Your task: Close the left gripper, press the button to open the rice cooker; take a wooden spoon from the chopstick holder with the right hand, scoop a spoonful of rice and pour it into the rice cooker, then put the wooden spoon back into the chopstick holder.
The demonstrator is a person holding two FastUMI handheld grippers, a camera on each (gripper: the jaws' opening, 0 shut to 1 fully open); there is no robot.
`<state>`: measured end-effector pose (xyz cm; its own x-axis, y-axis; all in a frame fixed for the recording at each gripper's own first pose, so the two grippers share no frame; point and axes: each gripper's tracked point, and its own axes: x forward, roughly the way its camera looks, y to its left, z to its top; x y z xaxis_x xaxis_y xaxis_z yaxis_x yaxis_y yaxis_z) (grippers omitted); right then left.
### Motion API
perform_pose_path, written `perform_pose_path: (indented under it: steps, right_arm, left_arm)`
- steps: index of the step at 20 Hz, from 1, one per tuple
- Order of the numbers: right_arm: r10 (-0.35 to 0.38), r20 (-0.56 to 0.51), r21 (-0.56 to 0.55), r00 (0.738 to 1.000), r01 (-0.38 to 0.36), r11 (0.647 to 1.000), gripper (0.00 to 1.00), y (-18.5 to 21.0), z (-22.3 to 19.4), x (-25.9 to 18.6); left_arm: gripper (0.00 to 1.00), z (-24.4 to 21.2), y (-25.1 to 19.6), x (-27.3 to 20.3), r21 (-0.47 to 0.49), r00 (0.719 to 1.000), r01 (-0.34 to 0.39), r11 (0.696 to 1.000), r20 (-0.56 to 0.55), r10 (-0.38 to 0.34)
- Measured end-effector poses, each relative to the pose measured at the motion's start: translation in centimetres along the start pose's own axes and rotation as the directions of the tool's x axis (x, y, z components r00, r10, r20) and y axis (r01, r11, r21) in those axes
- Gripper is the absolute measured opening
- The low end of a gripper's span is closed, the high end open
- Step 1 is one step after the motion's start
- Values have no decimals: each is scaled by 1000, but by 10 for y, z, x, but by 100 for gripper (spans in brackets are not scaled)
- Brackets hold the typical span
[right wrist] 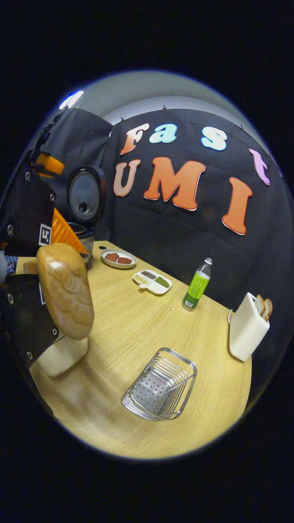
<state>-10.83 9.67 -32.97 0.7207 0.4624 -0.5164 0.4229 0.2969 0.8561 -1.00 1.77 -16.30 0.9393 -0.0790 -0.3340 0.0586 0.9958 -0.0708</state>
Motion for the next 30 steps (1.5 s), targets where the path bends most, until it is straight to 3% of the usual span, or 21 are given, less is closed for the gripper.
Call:
perform_pose_path:
  steps: [7,18,22,23,24,25,27,30]
  right_arm:
    - [131,-53,76,990,-126,989,12,59,3,16]
    - [277,-189,117,942,-258,959,11,159,-38,87]
    - [277,-216,107,936,-260,960,11,185,-58,124]
    - [278,-226,106,933,-260,960,11,191,-64,132]
    - [276,-236,96,932,-260,961,11,195,-70,140]
    - [269,-244,82,932,-257,963,11,200,-75,150]
    - [258,-255,53,932,-253,966,11,210,-85,166]
    - [218,-249,-38,944,-235,971,11,217,-94,187]
  left_arm:
    - [100,-13,38,-18,-22,994,-112,994,-10,111]
    - [100,-15,117,-49,15,951,-309,951,28,309]
    - [100,-18,139,-61,20,934,-356,934,27,356]
    - [93,-20,144,-63,17,930,-367,930,23,366]
    - [93,-21,149,-65,14,925,-379,925,20,379]
    - [100,-23,154,-67,11,922,-388,922,17,388]
    - [95,-26,162,-71,9,914,-405,914,12,405]
    - [100,-29,171,-76,11,907,-422,907,4,422]
